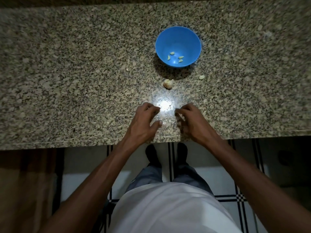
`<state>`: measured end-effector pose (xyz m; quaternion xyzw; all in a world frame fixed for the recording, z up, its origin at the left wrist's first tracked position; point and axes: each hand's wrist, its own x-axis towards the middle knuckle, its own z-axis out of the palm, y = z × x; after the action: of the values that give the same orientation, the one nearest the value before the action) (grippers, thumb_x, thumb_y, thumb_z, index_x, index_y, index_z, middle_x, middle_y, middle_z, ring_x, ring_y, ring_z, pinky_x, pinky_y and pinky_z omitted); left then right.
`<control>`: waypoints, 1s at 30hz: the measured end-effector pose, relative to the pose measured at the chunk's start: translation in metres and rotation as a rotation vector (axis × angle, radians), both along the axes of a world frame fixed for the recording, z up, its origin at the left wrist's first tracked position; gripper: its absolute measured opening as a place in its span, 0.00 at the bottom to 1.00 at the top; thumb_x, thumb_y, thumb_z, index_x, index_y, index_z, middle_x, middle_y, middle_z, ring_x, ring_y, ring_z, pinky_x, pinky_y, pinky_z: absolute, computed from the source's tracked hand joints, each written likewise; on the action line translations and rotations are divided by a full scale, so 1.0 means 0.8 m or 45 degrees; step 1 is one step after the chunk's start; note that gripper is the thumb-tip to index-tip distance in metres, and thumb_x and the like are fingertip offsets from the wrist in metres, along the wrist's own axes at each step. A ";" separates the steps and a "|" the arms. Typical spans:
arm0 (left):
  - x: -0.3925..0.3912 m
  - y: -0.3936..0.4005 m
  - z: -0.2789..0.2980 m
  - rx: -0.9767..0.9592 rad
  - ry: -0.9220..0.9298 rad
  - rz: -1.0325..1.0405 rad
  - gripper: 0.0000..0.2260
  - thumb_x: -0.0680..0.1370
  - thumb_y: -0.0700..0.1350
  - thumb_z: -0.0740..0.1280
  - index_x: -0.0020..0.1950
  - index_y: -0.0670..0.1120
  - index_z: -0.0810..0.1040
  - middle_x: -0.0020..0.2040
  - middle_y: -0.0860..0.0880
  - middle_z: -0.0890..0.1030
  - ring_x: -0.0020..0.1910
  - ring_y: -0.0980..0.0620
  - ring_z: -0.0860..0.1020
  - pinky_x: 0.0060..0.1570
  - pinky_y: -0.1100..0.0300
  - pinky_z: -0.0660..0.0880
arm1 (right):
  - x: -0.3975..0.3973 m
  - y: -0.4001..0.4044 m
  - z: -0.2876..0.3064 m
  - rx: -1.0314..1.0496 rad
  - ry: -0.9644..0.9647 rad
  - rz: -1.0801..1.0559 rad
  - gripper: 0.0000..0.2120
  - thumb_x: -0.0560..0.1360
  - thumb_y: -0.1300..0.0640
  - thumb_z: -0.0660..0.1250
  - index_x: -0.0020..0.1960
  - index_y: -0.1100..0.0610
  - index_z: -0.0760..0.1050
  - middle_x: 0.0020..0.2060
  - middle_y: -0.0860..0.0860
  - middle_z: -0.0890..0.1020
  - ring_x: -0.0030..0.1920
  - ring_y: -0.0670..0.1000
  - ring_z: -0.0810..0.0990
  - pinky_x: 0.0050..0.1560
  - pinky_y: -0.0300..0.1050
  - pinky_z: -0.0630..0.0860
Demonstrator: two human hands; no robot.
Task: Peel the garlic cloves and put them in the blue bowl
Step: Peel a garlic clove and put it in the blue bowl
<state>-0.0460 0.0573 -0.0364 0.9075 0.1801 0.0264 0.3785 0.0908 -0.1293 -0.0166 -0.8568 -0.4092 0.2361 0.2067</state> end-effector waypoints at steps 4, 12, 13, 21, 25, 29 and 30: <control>-0.004 -0.008 -0.006 0.115 0.158 -0.074 0.35 0.73 0.53 0.79 0.74 0.42 0.71 0.65 0.44 0.69 0.63 0.46 0.67 0.57 0.51 0.72 | -0.032 -0.001 -0.005 0.046 -0.033 -0.151 0.14 0.77 0.70 0.70 0.61 0.64 0.76 0.56 0.55 0.70 0.53 0.55 0.75 0.46 0.47 0.80; -0.001 -0.022 -0.005 0.126 0.025 0.086 0.22 0.77 0.47 0.75 0.68 0.43 0.75 0.58 0.47 0.71 0.57 0.52 0.67 0.52 0.60 0.67 | -0.040 0.020 -0.003 0.127 0.037 -0.197 0.08 0.80 0.71 0.66 0.58 0.64 0.77 0.56 0.56 0.72 0.50 0.55 0.79 0.42 0.43 0.81; -0.004 -0.020 -0.005 0.140 0.046 0.084 0.24 0.77 0.48 0.76 0.69 0.42 0.75 0.59 0.46 0.71 0.57 0.53 0.66 0.53 0.61 0.66 | -0.038 0.018 -0.001 0.102 0.016 -0.191 0.09 0.80 0.71 0.66 0.58 0.65 0.76 0.56 0.56 0.71 0.50 0.55 0.79 0.42 0.40 0.80; 0.013 -0.039 0.002 0.195 0.069 0.037 0.07 0.80 0.38 0.70 0.56 0.39 0.82 0.51 0.44 0.76 0.47 0.47 0.76 0.45 0.58 0.71 | -0.060 0.034 -0.018 0.052 -0.119 -0.093 0.07 0.81 0.47 0.63 0.50 0.50 0.72 0.47 0.60 0.76 0.42 0.62 0.76 0.39 0.66 0.76; 0.016 -0.043 -0.004 0.189 0.072 0.087 0.07 0.81 0.38 0.67 0.48 0.40 0.85 0.43 0.45 0.76 0.39 0.47 0.76 0.38 0.47 0.76 | -0.074 0.043 -0.002 0.059 -0.078 -0.186 0.02 0.80 0.59 0.65 0.50 0.56 0.76 0.47 0.59 0.77 0.44 0.61 0.76 0.43 0.65 0.76; 0.014 -0.053 -0.002 0.199 0.087 0.187 0.07 0.76 0.32 0.71 0.47 0.42 0.87 0.42 0.45 0.79 0.37 0.46 0.78 0.35 0.50 0.78 | -0.072 0.042 -0.003 0.037 -0.117 -0.156 0.12 0.76 0.70 0.65 0.56 0.65 0.82 0.52 0.63 0.78 0.52 0.64 0.76 0.51 0.60 0.77; 0.011 -0.058 -0.003 0.187 0.068 0.210 0.07 0.77 0.32 0.70 0.48 0.42 0.87 0.42 0.44 0.79 0.38 0.46 0.79 0.35 0.51 0.77 | -0.072 0.041 -0.006 0.048 -0.138 -0.160 0.11 0.76 0.70 0.66 0.56 0.64 0.82 0.51 0.62 0.78 0.51 0.62 0.77 0.49 0.59 0.77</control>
<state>-0.0374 0.0109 -0.0389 0.9153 0.2617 0.0462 0.3027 0.0335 -0.0966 -0.0214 -0.8882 -0.3696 0.1684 0.2147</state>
